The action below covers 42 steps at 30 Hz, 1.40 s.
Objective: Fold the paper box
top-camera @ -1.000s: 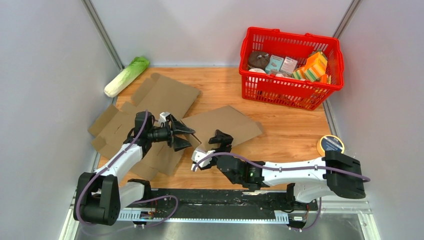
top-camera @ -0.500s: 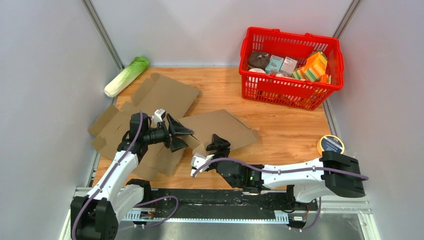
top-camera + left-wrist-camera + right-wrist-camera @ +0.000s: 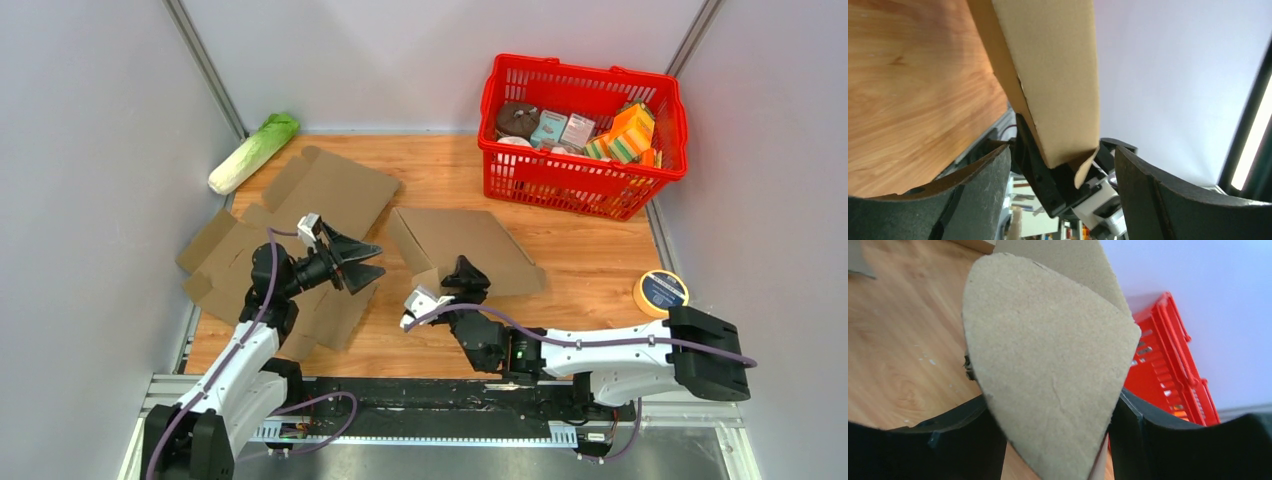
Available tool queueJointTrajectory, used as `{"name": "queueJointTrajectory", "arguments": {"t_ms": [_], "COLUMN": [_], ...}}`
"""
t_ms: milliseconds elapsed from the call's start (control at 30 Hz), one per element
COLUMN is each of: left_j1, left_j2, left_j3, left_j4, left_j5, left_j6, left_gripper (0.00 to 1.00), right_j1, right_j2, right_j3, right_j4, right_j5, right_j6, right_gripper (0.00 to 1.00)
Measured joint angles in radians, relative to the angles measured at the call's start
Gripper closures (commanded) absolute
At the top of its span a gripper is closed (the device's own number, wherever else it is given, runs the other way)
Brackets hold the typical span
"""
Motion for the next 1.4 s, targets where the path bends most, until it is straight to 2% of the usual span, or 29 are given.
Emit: {"name": "queueJointTrajectory", "arguments": {"t_ms": [100,200,300,433,600,733,800,967,1000,1167,1200,1267,1300,1400], "left_j1": [0.000,0.001,0.001,0.002,0.002,0.002,0.002,-0.033,-0.047,-0.094,-0.095,-0.095,-0.096,-0.096], "left_j2": [0.006,-0.011,-0.054,-0.094,-0.150,-0.138,-0.134,-0.151,-0.152,-0.146,-0.147,-0.151,-0.155,-0.173], "left_j3": [-0.010,0.002,0.144,0.350,0.382,0.382,0.381,0.362,0.357,0.312,0.306,0.293,0.286,0.269], "left_j4": [0.126,0.097,-0.241,-0.547,-0.721,-0.771,-0.790,-0.805,-0.802,-0.786,-0.787,-0.789,-0.790,-0.792], "left_j5": [-0.017,-0.033,-0.089,-0.219,-0.316,-0.312,-0.307,-0.304,-0.303,-0.311,-0.315,-0.332,-0.340,-0.358], "left_j6": [-0.120,-0.135,0.079,0.390,0.643,0.731,0.766,0.822,0.824,0.825,0.825,0.826,0.827,0.827], "left_gripper": [0.18,0.18,0.22,0.25,0.30,0.31,0.32,0.35,0.36,0.39,0.39,0.39,0.39,0.37], "right_j1": [0.002,0.005,0.003,-0.030,-0.122,-0.193,-0.218,-0.282,-0.297,-0.366,-0.377,-0.401,-0.412,-0.442], "right_j2": [-0.021,-0.023,-0.031,-0.050,-0.052,-0.013,0.024,0.133,0.168,0.392,0.431,0.494,0.516,0.537], "right_j3": [0.000,0.041,0.146,0.385,0.595,0.701,0.751,0.850,0.882,1.036,1.046,1.047,1.047,1.034], "right_j4": [0.000,-0.117,-0.357,-0.767,-1.146,-1.373,-1.440,-1.505,-1.518,-1.543,-1.544,-1.548,-1.548,-1.534], "right_j5": [0.068,0.087,0.063,-0.089,-0.329,-0.472,-0.514,-0.600,-0.616,-0.719,-0.743,-0.783,-0.796,-0.832], "right_j6": [0.003,0.056,0.174,0.377,0.561,0.631,0.635,0.602,0.594,0.557,0.557,0.558,0.564,0.570], "right_gripper": [0.52,0.51,0.50,0.51,0.50,0.49,0.49,0.39,0.33,0.25,0.18,0.11,0.02,0.00]}}
